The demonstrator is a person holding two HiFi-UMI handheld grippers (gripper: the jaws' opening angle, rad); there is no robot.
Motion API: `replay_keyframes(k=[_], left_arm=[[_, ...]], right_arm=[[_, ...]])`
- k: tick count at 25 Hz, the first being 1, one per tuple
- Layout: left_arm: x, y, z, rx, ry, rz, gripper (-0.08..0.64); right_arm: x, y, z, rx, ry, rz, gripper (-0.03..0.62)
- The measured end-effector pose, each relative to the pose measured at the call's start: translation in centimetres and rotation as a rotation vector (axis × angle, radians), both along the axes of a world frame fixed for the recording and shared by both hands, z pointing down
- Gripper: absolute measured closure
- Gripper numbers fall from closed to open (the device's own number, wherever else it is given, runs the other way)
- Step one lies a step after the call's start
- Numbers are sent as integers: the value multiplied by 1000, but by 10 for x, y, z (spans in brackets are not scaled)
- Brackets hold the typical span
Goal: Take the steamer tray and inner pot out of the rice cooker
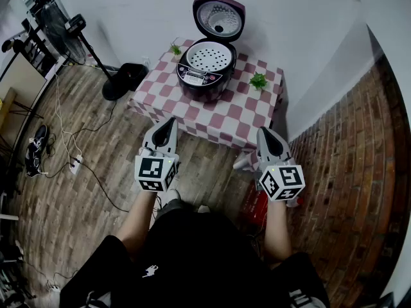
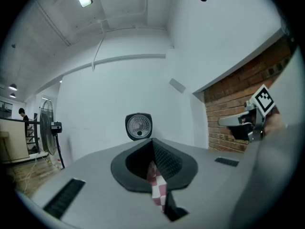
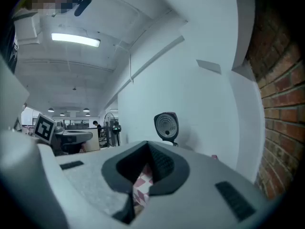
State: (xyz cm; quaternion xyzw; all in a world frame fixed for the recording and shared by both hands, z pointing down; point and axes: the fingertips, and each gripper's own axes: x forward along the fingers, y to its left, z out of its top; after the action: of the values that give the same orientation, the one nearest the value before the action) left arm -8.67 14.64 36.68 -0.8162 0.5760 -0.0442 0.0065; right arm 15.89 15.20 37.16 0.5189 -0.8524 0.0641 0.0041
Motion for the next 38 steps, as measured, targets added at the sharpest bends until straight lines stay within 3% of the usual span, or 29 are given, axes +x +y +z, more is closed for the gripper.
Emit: replay_keyframes(k=[7,22,32,38], left_arm=[[2,3,-2,2,-8,-26,557],[-27,-8,3,-18,-40,-91,558],[-41,-62,13,-31,-33,-101,558],[-49,-106,9,-23,-39,-99,558]], right_arm=[[3,0,-3,4,-57,-27,591],[-35,-23,9,-18,-58,-118,589],[-70,-78,19,-27,31,-172,589],[-96,-123,15,-31,29,-197,589]])
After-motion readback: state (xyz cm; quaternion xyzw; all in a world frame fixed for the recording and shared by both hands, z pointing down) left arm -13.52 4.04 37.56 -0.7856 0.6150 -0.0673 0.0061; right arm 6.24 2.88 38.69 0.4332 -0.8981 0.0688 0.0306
